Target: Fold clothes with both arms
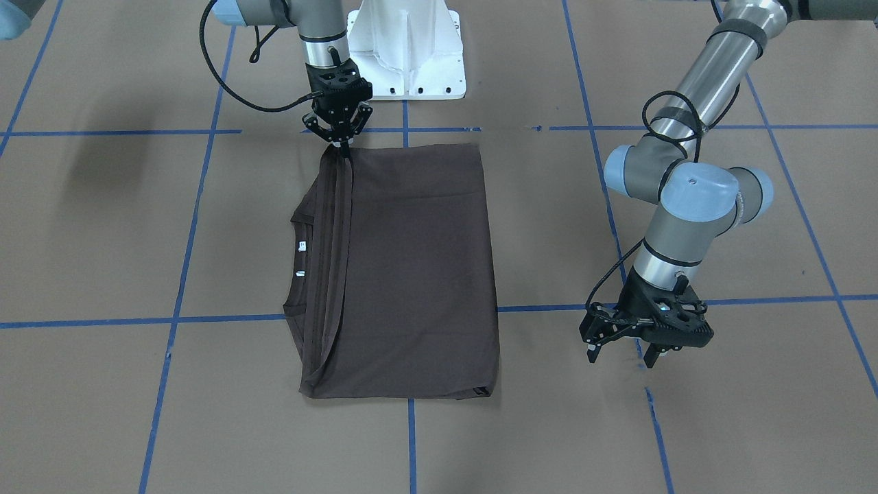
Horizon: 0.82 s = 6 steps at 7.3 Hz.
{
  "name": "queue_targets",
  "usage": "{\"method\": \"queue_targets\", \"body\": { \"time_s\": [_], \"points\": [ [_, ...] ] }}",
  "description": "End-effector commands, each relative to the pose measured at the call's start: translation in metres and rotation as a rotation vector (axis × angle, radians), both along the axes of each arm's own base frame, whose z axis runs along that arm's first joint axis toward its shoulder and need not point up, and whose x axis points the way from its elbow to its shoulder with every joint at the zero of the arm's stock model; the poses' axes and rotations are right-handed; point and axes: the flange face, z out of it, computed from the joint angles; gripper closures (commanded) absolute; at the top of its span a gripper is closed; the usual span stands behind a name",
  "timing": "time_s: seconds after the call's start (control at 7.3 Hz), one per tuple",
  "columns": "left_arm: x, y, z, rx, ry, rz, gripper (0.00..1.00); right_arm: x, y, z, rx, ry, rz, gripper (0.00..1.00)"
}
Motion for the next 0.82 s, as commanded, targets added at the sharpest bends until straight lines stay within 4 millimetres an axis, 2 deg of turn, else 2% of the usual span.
{"method": "queue_targets", "body": {
  "time_s": [0.0, 0.14, 0.41, 0.68],
  "points": [
    [0.0008, 0.0005, 0.0, -0.003, 0.002, -0.001, 0.0, -0.001, 0.0007, -0.0011, -0.002, -0.002, -0.001, 0.69],
    [0.0008, 0.0005, 0.0, -0.003, 0.002, -0.001, 0.0, -0.0027, 0.0014, 0.001, -0.003, 0.003, -0.002, 0.63],
    [0.0008, 0.0005, 0.0, -0.003, 0.002, -0.001, 0.0, -0.0048, 0.001, 0.0045, -0.004, 0.013, -0.001, 0.64],
    [0.0007, 0.0006, -0.0008, -0.002, 0.003, -0.001, 0.0, -0.0058, 0.0027, 0.0064, -0.004, 0.019, -0.004, 0.7]
  ]
}}
